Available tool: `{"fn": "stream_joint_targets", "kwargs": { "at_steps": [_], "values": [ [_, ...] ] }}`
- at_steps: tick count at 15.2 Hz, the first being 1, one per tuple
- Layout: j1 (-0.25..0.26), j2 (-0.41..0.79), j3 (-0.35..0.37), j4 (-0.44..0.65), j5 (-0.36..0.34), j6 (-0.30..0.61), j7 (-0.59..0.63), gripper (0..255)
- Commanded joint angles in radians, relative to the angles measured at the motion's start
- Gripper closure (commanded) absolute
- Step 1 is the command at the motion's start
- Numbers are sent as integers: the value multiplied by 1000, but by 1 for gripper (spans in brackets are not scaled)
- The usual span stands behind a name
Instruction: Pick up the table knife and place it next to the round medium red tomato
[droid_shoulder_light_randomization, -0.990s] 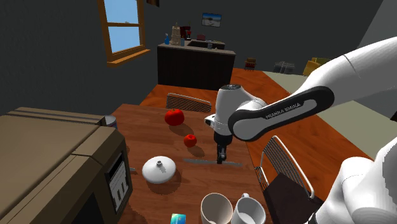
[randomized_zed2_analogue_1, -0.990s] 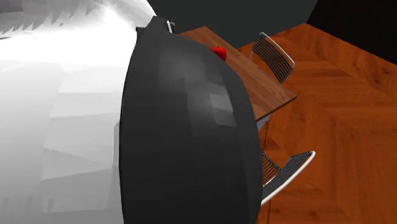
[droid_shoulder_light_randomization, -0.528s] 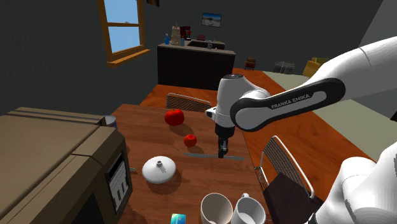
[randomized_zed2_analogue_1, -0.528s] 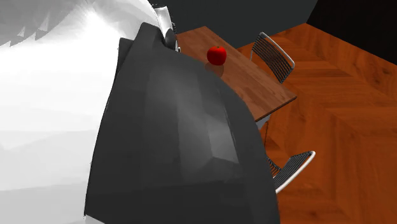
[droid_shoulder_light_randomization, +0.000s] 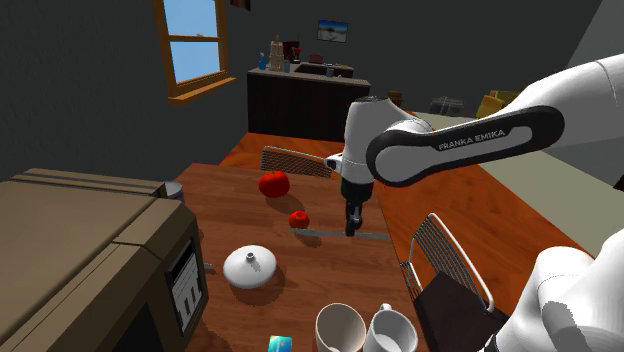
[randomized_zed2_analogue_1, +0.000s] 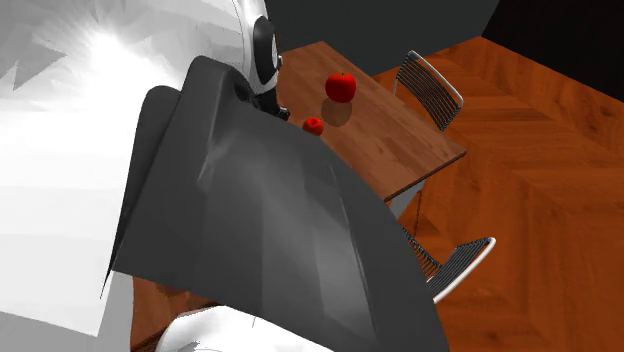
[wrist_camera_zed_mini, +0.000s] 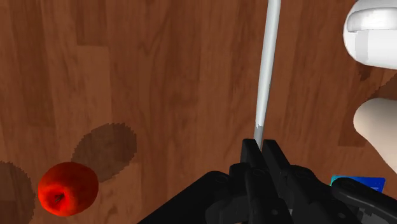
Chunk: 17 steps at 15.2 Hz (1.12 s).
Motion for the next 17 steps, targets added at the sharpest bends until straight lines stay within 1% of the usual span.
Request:
{"fn": "stream_joint_targets", "kwargs": {
  "at_steps": [1,9,13,17],
  "values": [
    [1,-7,0,12,1,-19,1,255],
    [-65,222,-78,255,-34,-31,-124,255],
    [-95,345,-108,404,-37,-56,-183,255],
    [-125,476,-132,577,-32,-96,-240,255]
  ]
}}
